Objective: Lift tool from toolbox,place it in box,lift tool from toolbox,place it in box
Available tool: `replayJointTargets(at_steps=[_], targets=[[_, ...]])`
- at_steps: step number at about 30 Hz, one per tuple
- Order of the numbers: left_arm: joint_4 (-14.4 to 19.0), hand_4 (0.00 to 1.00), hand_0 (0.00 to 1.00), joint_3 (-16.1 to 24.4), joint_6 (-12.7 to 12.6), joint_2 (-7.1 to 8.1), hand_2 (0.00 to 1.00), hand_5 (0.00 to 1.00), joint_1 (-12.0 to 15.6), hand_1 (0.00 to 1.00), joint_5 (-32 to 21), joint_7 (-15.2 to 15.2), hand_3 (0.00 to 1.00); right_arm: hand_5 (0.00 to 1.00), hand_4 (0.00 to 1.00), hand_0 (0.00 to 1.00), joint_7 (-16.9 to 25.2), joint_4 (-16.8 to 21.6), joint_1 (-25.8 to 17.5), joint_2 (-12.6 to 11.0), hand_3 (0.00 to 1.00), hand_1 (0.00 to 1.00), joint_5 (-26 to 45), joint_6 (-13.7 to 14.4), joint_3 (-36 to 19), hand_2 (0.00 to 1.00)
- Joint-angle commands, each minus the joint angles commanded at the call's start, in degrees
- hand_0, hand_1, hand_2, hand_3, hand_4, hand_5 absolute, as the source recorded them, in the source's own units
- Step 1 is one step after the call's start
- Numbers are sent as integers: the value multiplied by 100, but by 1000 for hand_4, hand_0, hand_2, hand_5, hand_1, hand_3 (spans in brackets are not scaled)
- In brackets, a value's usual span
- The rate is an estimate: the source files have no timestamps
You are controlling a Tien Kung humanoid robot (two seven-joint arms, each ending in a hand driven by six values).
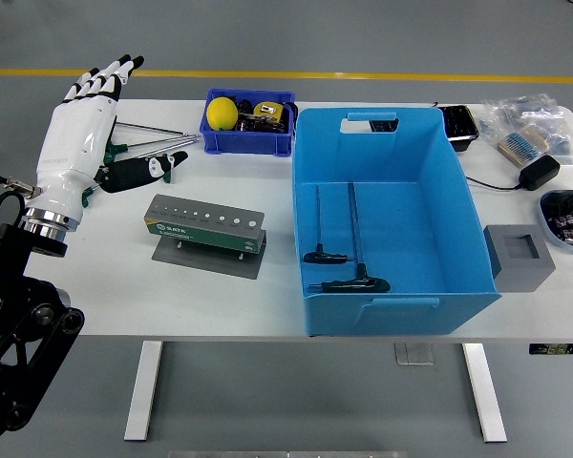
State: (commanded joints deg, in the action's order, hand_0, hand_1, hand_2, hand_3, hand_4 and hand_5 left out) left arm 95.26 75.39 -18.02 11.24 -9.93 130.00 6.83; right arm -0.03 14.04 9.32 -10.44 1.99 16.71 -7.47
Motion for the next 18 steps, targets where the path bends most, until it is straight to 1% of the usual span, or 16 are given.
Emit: replayJointTargets(at_steps=[4,5,6,10,11,13,16,17,18], targets=[[-33,998,383,6,-437,-31,690,162,25,516,0,108,801,743,801,647,-1,1,-1,3,557,631,1,2,-3,705],[-42,968,193,7,-539,-35,305,36,27,234,0,140,455,743,801,647,-2,1,-1,4,557,631,0,2,-4,705],[-54,968,193,7,-658,-40,305,36,27,234,0,196,455,743,801,647,-5,1,-1,5,557,631,-5,3,-9,705],[-96,968,193,31,-943,-63,305,36,28,234,0,398,455,743,801,647,-14,3,-2,8,557,631,-29,3,-16,705],[-101,939,139,36,-975,-69,177,82,28,109,0,418,261,742,800,647,-16,3,-3,8,557,631,-32,3,-18,705],[-136,939,139,56,-1180,-96,177,82,30,109,0,461,261,742,800,647,-27,4,-5,9,557,631,-63,3,-33,705],[-223,939,139,85,-1502,-124,177,82,29,109,0,302,261,742,800,647,-37,7,-3,6,557,631,-91,1,-43,705],[-248,871,118,95,-1545,-132,99,362,26,58,0,249,122,741,800,647,-38,8,-2,5,557,631,-93,0,-43,705],[-271,871,118,103,-1566,-138,99,362,23,58,0,203,122,741,800,647,-39,9,-1,5,557,631,-95,0,-43,705]])
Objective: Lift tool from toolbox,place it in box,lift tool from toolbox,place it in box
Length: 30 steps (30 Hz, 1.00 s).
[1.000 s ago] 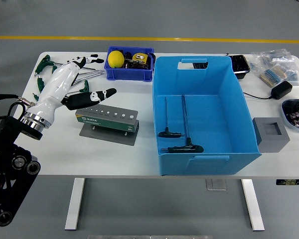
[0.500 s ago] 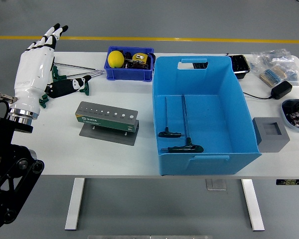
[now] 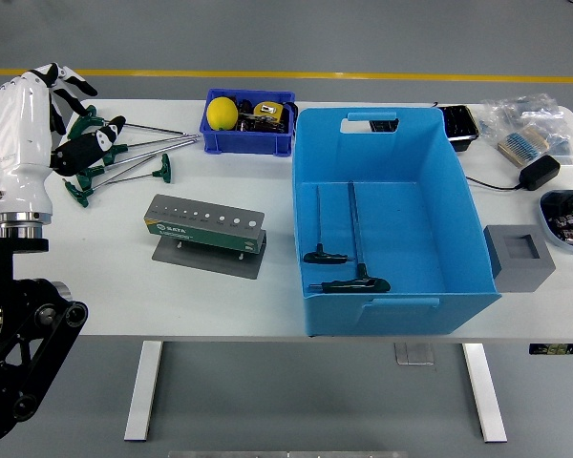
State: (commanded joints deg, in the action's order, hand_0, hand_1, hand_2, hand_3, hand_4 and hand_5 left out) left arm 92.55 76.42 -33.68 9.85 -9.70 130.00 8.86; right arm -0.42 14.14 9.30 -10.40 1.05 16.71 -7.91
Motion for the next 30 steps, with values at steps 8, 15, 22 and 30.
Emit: replayJointTargets(at_steps=[8,15,22,30], targets=[[-202,899,100,15,52,-40,70,698,-8,37,-187,-526,79,744,802,647,-5,6,4,1,557,631,-8,0,-2,705],[-366,954,70,-40,136,-61,49,922,-20,8,-666,-753,96,743,802,647,-14,9,-1,3,557,631,-38,-2,-16,705],[-441,846,47,-30,378,-68,14,981,-3,2,-1091,-505,61,744,803,647,-24,10,-10,4,557,631,-72,-3,-33,705],[-518,962,998,-33,1265,-98,998,998,32,998,-1964,-519,839,745,802,647,-20,12,-3,6,558,631,-60,-3,-22,705]])
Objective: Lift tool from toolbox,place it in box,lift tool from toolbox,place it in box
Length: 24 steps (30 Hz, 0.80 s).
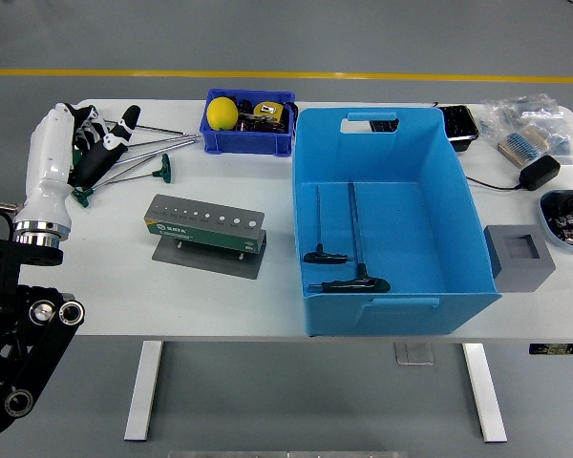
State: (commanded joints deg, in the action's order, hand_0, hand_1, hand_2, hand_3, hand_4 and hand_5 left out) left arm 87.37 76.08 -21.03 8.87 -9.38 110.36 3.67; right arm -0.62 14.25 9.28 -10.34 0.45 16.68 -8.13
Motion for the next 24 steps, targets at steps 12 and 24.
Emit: replayJointTargets(at_steps=[12,24], targets=[[1,998,861,-72,-148,-33,998,850,59,998,-938,-598,998,745,802,647,-3,0,-2,3,558,631,-1,1,-1,705],[26,998,466,-146,-1594,-68,856,794,116,566,-3182,-1447,998,745,803,647,12,0,-6,2,558,631,44,-1,19,705]])
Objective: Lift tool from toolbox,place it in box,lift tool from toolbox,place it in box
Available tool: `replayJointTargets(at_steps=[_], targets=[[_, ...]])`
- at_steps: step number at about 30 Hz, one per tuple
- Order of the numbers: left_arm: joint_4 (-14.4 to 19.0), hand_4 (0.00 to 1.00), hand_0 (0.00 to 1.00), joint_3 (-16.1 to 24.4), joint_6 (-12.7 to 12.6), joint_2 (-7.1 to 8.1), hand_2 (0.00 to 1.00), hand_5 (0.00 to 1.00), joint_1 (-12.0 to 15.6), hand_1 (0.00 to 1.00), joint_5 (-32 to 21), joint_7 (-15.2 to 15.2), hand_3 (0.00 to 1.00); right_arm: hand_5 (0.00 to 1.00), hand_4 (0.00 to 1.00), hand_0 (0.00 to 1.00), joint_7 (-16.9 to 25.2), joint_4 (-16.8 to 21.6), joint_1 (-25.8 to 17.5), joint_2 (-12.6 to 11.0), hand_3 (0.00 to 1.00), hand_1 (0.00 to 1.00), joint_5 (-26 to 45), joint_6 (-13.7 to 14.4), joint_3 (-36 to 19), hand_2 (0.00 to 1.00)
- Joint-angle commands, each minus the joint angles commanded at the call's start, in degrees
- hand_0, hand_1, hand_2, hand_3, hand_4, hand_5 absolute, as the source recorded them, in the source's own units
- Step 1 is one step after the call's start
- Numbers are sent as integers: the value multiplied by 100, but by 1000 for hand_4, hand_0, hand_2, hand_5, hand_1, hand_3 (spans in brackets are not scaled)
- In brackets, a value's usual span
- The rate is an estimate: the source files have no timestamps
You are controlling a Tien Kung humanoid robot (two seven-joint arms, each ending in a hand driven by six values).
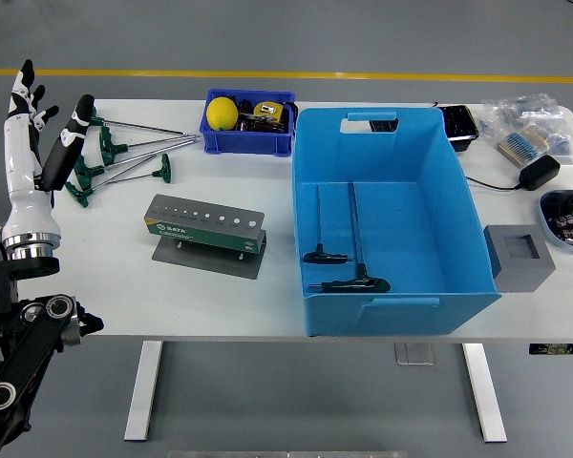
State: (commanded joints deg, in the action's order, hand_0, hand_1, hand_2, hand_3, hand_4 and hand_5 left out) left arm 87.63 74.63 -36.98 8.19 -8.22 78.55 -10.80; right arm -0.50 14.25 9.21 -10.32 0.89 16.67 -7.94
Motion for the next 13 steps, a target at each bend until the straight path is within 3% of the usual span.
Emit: replayJointTargets(at_steps=[4,5,11,13], targets=[[-52,998,466,-31,0,8,856,794,-9,566,-857,-156,998,745,803,647,-20,-1,-3,1,558,631,-58,-5,-25,705],[-61,984,383,-32,0,-5,688,972,-3,561,-1101,-153,884,745,803,647,-20,-1,-5,2,558,631,-65,-7,-22,705],[-60,984,383,-47,0,-31,688,972,26,561,-2512,-278,884,745,802,646,-14,0,-5,6,558,631,-42,-6,-17,705],[-6,984,383,-54,119,-47,688,972,25,561,-2996,-2,884,745,802,646,-2,1,-1,4,558,631,-18,-5,-3,705]])
